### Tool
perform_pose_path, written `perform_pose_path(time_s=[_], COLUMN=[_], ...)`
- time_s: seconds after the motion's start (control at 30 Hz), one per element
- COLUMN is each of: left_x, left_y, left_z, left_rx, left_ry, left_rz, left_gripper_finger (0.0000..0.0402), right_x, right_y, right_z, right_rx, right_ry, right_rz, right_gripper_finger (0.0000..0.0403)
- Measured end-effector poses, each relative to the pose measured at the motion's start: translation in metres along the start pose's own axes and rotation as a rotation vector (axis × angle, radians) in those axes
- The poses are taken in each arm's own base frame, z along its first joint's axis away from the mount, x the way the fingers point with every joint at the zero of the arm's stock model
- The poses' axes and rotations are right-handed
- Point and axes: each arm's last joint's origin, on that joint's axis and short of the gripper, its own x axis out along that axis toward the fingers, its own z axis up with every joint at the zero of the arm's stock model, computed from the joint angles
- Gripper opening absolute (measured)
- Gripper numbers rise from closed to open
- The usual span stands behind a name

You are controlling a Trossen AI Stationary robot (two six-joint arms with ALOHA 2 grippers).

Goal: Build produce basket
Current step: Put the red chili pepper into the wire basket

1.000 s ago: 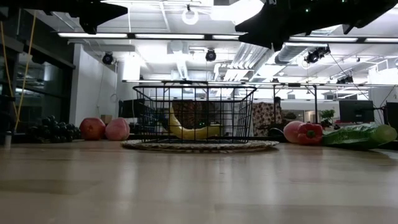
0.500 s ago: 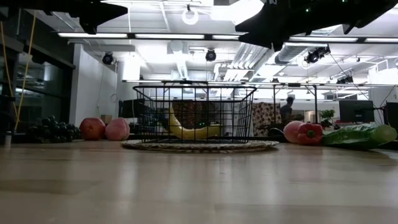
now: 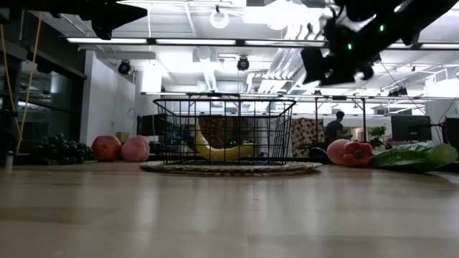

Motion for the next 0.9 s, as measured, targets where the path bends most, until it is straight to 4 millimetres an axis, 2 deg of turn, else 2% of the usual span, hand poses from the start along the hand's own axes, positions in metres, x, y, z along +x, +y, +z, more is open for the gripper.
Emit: perform_pose_path(time_s=[0.23, 0.43, 0.73, 0.9], left_x=[0.0, 0.0, 0.0, 0.0], left_y=[0.0, 0.0, 0.0, 0.0], left_z=[0.0, 0.0, 0.0, 0.0], left_rx=[0.0, 0.0, 0.0, -0.001], left_ry=[0.0, 0.0, 0.0, 0.0], left_rz=[0.0, 0.0, 0.0, 0.0], left_gripper_finger=[0.0237, 0.0237, 0.0237, 0.0237], right_x=[0.023, 0.027, 0.025, 0.035], right_y=[-0.033, -0.052, -0.057, -0.057], right_z=[-0.019, -0.032, -0.04, -0.051], right_rx=[0.115, 0.166, 0.198, 0.172], right_ry=[0.273, 0.478, 0.572, 0.616], right_rz=[-0.1, -0.165, -0.211, -0.27], right_gripper_finger=[0.0243, 0.0243, 0.0243, 0.0243])
